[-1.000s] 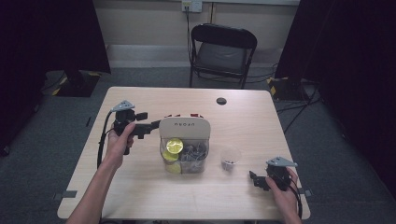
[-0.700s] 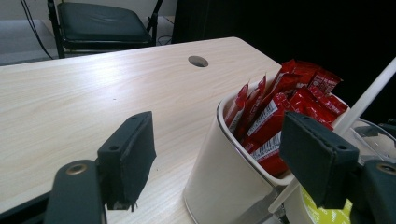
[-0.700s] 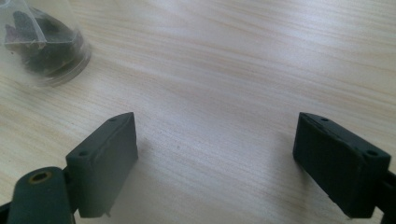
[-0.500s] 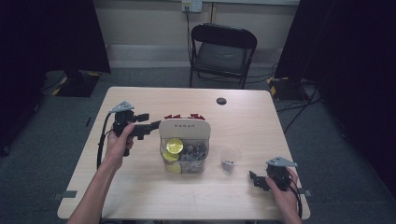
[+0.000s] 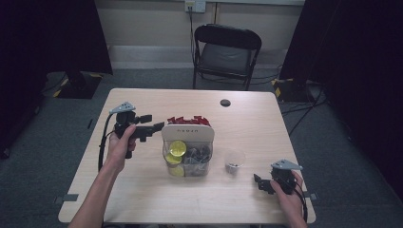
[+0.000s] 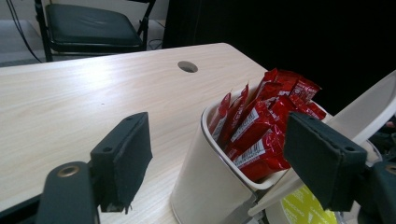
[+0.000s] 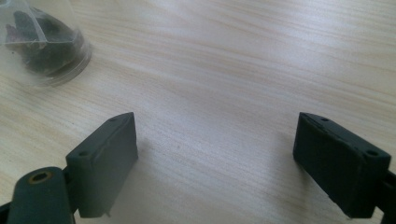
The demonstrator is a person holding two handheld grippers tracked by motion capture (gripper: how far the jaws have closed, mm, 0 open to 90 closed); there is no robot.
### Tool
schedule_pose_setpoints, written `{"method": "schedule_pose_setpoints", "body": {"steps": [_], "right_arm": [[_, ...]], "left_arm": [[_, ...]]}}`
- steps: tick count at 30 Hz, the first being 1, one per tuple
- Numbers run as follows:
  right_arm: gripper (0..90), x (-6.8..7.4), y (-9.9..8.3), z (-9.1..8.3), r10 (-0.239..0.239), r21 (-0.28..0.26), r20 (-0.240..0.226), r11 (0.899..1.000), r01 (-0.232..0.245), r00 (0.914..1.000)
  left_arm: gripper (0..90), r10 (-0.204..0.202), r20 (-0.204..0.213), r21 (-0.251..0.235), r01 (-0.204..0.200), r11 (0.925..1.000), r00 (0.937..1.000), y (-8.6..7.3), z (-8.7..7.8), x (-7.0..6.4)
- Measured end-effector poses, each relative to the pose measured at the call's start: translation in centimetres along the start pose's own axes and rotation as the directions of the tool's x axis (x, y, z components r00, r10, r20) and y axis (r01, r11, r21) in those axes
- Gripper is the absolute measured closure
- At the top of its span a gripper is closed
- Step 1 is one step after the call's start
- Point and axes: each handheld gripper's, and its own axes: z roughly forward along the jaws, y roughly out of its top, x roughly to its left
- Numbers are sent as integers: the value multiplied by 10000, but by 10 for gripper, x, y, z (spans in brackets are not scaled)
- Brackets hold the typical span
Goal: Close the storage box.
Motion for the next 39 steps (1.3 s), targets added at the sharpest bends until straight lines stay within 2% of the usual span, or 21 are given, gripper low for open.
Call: {"method": "schedule_pose_setpoints", "body": {"steps": [7,24,39], "right_arm": [[132,-1,0,0,-54,-3,-58,10000,54,10000],[133,-1,0,1,-100,-11,-96,9999,100,9999],[133,0,0,0,-105,-12,-104,9999,105,9999]], "left_arm": [[228,260,168,250,-264,9993,9995,-1,5,-6],[214,247,181,320,-252,9992,9995,-3,4,-9],[211,298,227,589,-311,9978,9993,-8,6,-8]]}}
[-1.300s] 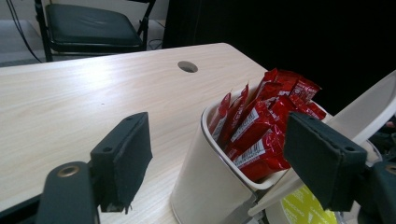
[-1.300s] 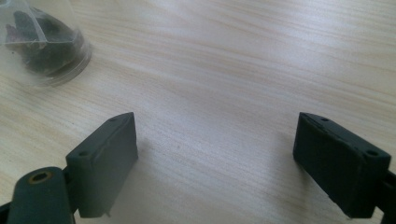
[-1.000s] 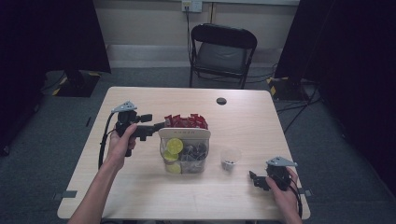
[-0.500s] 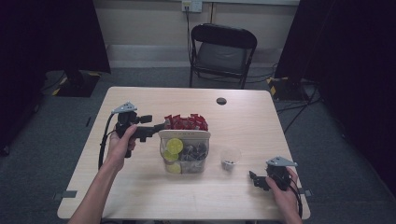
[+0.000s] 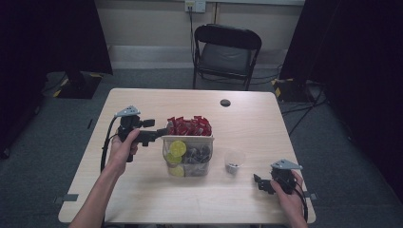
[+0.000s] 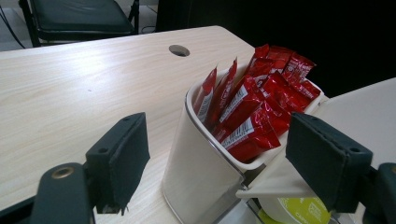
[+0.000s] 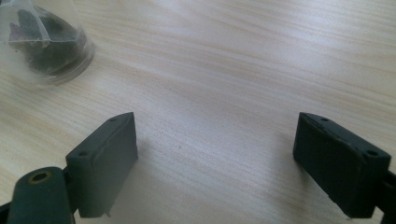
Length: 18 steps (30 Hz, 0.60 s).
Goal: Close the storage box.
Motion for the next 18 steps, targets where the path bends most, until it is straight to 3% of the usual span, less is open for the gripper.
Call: {"method": "schedule_pose_setpoints", "body": {"steps": [18], "right_arm": [[133,0,0,0,-11,0,-17,10000,11,10000]], "left_arm": [[206,44,78,378,-47,9993,10000,-7,6,-3]]}}
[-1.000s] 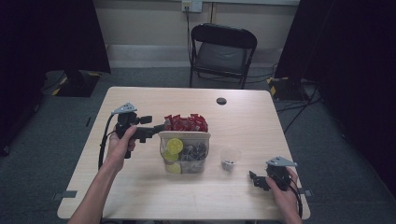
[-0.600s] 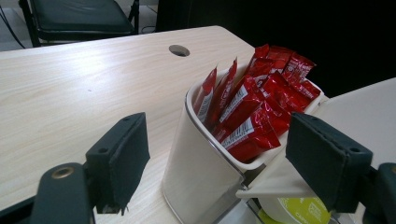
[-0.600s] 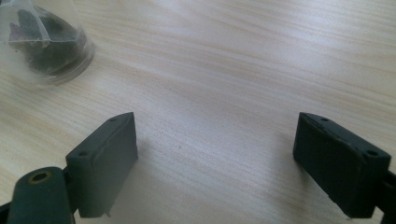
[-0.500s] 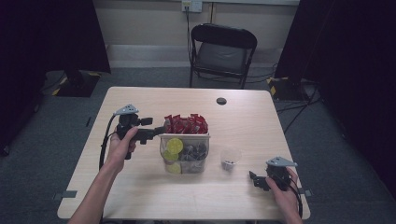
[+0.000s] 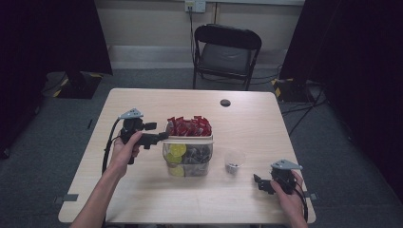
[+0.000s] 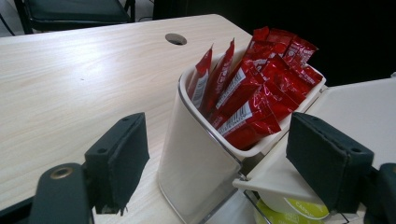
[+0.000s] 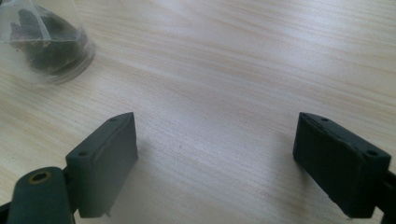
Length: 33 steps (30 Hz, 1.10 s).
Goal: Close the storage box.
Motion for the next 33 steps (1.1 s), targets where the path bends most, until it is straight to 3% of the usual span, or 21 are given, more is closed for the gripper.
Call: {"method": "schedule_pose_setpoints", "body": {"steps": [11,15,26,33], "right_arm": [[133,0,0,0,0,0,0,10000,0,10000],[133,0,0,0,11,7,12,10000,-11,10000],[133,0,0,-1,11,7,16,10000,-11,10000],[132,0,-1,-1,10,7,20,10000,-10,10000]], "left_arm": [[206,94,-3,396,-94,9992,10000,-8,8,-2],[200,295,65,820,-299,9962,9995,-13,13,-4],[164,276,310,782,-299,9965,9991,-18,15,-6],[158,542,243,885,-561,9945,9982,-20,12,-13]]}}
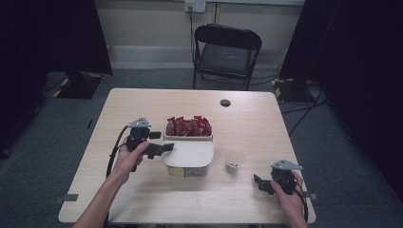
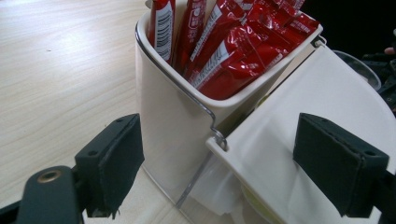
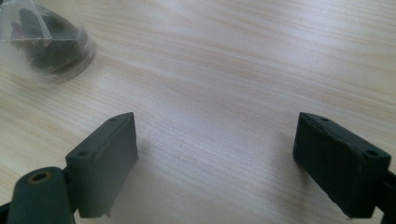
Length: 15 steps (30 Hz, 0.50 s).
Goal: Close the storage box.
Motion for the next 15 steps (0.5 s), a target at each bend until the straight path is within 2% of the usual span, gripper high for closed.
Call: {"method": "schedule_pose_setpoints", "body": {"steps": [1,3,4,7,8,10,15], "right_arm": [[132,0,0,0,6,2,-1,10000,-6,10000],[132,0,0,0,2,1,1,10000,-2,10000],[132,0,0,0,10,4,-4,10000,-10,10000],[132,0,0,0,10,3,-3,10000,-10,10000],[132,0,0,0,12,3,-2,10000,-12,10000],[132,0,0,0,13,4,-3,10000,-13,10000],[130,0,0,0,13,7,-7,10000,-13,10000]], "left_arm": [[158,120,-115,108,-119,9999,9999,-1,-2,-3],[157,129,-85,109,-129,9999,9999,-2,-2,-4],[157,182,58,147,-183,9997,9998,-3,-2,-7],[157,244,16,197,-245,9995,9997,-4,-4,-8],[157,225,13,210,-225,9995,9997,-5,-5,-8],[161,-77,-142,162,80,9998,9999,-6,-10,-5],[162,-207,-251,-87,205,9998,9995,-8,-22,0]]}}
